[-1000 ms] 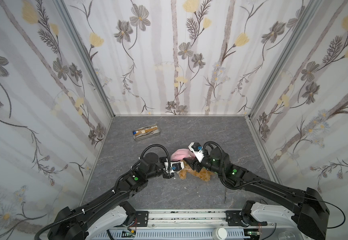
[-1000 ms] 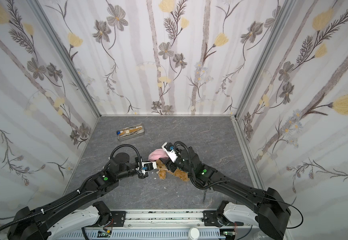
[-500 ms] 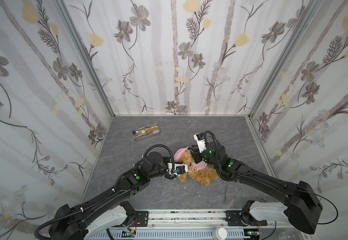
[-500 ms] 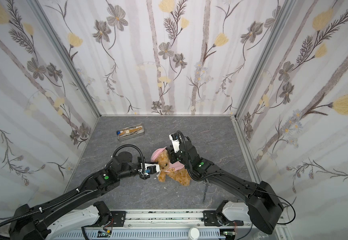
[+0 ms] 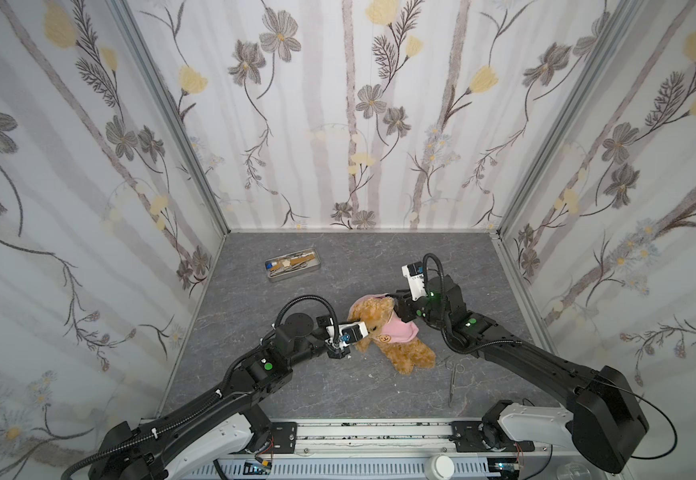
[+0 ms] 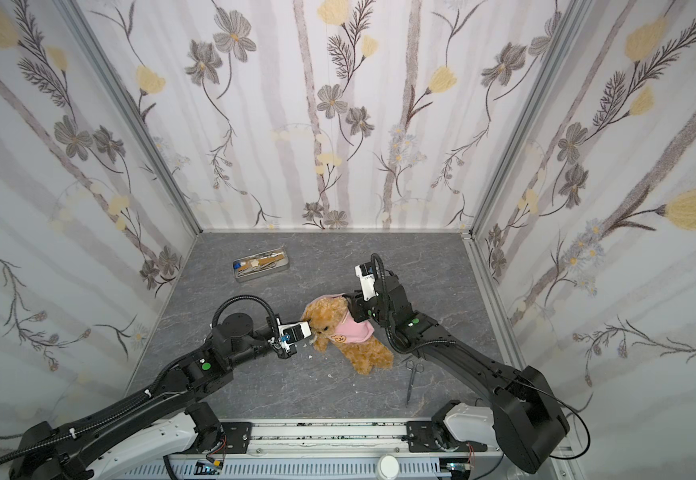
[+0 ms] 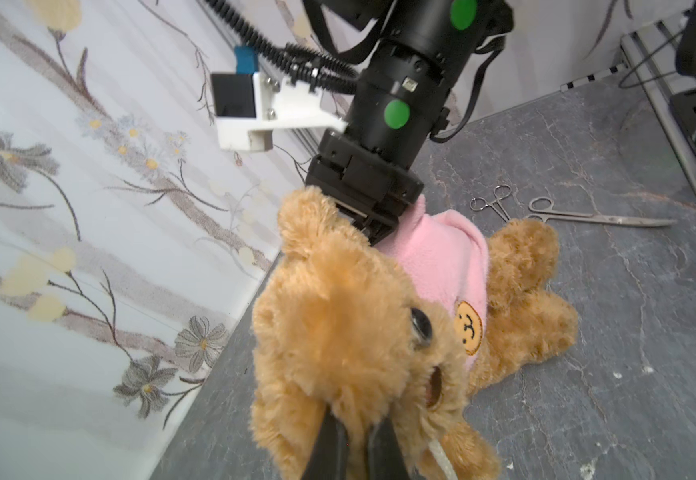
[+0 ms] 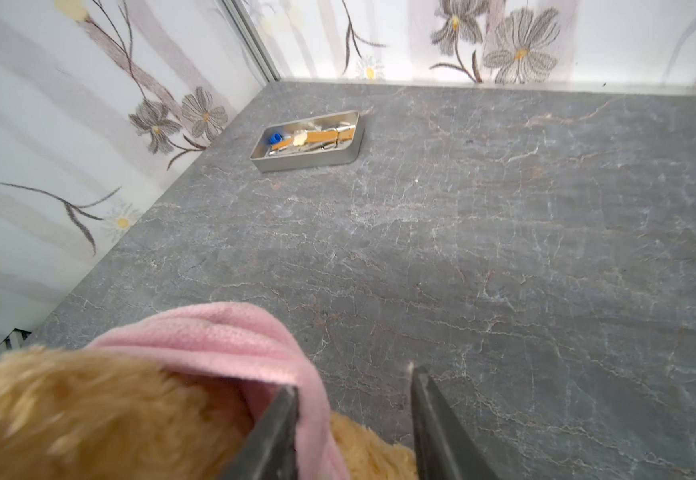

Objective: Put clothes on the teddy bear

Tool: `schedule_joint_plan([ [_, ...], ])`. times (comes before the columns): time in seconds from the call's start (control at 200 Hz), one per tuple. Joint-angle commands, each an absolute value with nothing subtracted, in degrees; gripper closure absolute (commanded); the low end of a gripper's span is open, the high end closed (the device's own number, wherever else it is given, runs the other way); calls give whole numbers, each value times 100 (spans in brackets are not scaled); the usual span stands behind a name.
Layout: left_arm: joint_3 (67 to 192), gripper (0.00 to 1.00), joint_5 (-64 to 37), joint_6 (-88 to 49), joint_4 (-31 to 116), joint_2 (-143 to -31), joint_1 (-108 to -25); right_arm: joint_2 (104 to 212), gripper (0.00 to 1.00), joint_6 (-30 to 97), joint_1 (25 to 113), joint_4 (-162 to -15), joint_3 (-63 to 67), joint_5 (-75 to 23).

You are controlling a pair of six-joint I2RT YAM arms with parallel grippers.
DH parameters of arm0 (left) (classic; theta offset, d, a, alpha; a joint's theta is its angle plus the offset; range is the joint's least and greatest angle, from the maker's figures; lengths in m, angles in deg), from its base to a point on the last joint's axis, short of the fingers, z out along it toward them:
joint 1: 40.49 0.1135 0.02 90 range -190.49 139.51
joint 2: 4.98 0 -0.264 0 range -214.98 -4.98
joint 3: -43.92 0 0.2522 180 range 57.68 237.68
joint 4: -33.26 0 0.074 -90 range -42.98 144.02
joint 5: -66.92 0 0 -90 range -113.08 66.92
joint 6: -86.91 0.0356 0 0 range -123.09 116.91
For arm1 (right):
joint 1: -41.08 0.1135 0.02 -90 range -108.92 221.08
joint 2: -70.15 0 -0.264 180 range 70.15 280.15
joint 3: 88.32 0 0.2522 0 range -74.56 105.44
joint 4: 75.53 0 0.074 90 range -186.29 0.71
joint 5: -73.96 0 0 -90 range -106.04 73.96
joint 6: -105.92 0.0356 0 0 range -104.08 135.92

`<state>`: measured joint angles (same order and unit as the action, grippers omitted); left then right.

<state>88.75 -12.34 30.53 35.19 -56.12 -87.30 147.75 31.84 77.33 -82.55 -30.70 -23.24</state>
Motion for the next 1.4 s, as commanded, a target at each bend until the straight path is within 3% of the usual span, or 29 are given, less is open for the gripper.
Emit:
schedule_joint_plan([
  [0.0,9168,100,-2305,981,3359,-5804,-8735,14260,37,2719,7702,-7552,-3306,-2704],
  [0.12,9409,100,-2886,-927,3626,-5908,-8733,13729,24,2699,7765,-6763,-3650,-3142],
  [0.245,9515,100,-3254,-2951,3813,-5891,-8729,13494,18,2399,8317,-6607,-3860,-2501],
  [0.535,9945,100,-3242,-6121,4185,-6065,-8733,14197,36,1937,10075,-4860,-4529,-1498],
  [0.824,10046,100,-2868,-7051,4175,-6360,-8733,15022,47,1044,10650,-4411,-4277,-547],
  [1.124,10149,100,-2793,-7315,4118,-6448,-8738,15835,48,990,10825,-4303,-4073,861],
  [1.394,10136,100,-2756,-7634,4052,-6348,-8732,16431,72,1023,10840,-3993,-4120,1139],
])
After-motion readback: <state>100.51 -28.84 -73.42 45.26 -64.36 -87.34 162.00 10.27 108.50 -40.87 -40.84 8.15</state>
